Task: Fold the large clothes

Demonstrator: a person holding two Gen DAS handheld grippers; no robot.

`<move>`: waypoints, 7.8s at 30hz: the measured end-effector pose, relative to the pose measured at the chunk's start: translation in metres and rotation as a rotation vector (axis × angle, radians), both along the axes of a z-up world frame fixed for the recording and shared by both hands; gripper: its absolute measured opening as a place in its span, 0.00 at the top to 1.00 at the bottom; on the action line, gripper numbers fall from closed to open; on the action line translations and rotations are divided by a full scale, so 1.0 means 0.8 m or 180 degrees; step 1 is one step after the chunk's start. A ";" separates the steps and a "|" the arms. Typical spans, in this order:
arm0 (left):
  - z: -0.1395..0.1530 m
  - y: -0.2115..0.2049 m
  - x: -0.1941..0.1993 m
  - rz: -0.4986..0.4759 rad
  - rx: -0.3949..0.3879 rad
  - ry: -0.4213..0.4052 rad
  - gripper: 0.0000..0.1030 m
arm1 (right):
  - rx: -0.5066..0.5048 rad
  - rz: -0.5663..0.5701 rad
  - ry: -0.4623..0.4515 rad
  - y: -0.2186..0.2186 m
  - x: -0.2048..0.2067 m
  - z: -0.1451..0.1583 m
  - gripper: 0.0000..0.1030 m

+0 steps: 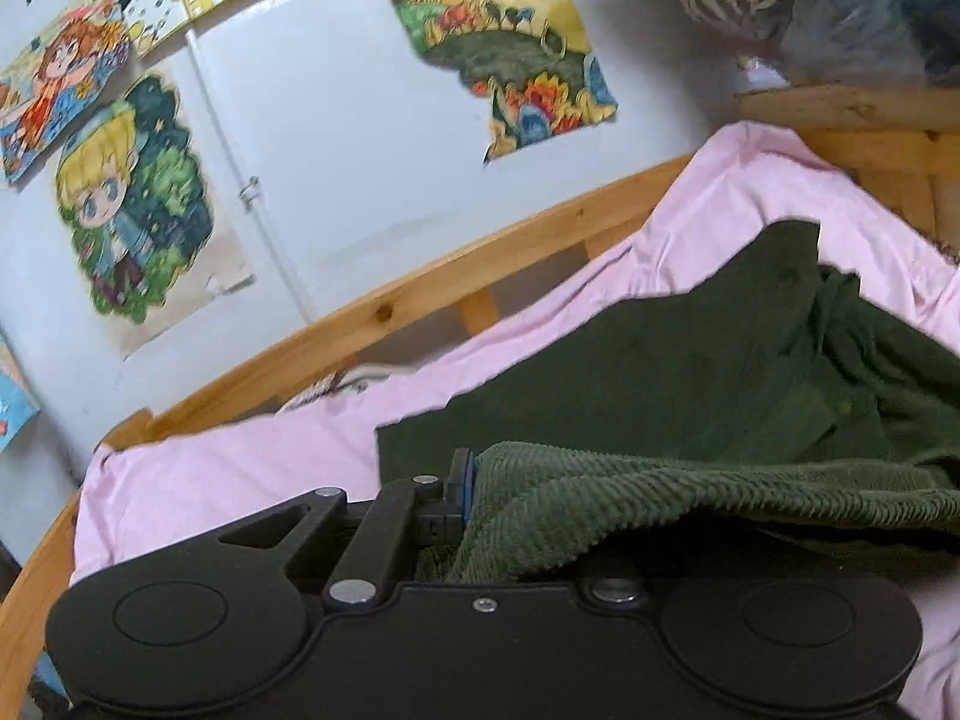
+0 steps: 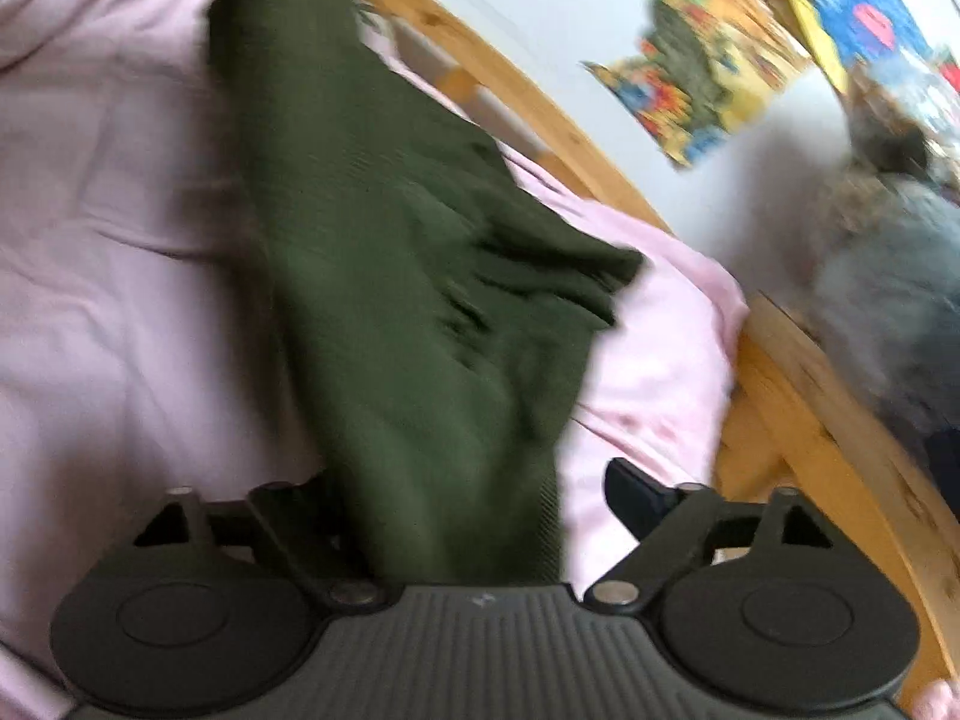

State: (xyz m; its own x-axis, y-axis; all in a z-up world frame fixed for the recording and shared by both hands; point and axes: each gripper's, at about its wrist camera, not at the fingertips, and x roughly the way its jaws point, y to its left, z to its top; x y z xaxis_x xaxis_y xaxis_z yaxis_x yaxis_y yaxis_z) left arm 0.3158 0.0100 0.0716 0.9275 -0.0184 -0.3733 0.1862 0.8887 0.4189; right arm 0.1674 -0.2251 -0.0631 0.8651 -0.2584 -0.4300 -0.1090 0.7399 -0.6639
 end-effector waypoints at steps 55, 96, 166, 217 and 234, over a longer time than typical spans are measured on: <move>0.017 0.090 -0.055 -0.0002 -0.0592 0.1193 0.90 | 0.1952 -0.0132 -0.0228 -0.081 0.028 0.206 0.94; -0.132 0.225 -0.196 0.0925 -0.2443 0.0986 1.00 | 0.3653 -0.0631 -0.0465 -0.133 0.059 0.052 0.86; -0.197 0.194 -0.154 0.1442 -0.3393 0.1112 0.14 | 0.5288 -0.1883 0.0096 -0.178 -0.033 -0.004 0.15; -0.167 0.231 -0.234 0.1613 -0.3514 0.0283 0.30 | 0.2695 -0.0527 -0.0899 -0.059 0.000 0.077 0.00; -0.171 0.220 -0.195 0.1727 -0.3518 0.0425 0.29 | 0.1240 0.0873 -0.0450 0.177 0.094 0.006 0.00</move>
State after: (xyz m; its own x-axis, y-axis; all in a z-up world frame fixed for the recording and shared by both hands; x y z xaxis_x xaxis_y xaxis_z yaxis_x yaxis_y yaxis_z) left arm 0.1595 0.1862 -0.0653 0.8694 -0.0089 -0.4940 -0.3327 0.7286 -0.5987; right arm 0.2427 -0.0837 -0.0585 0.9355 0.1435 -0.3229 -0.2633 0.8925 -0.3662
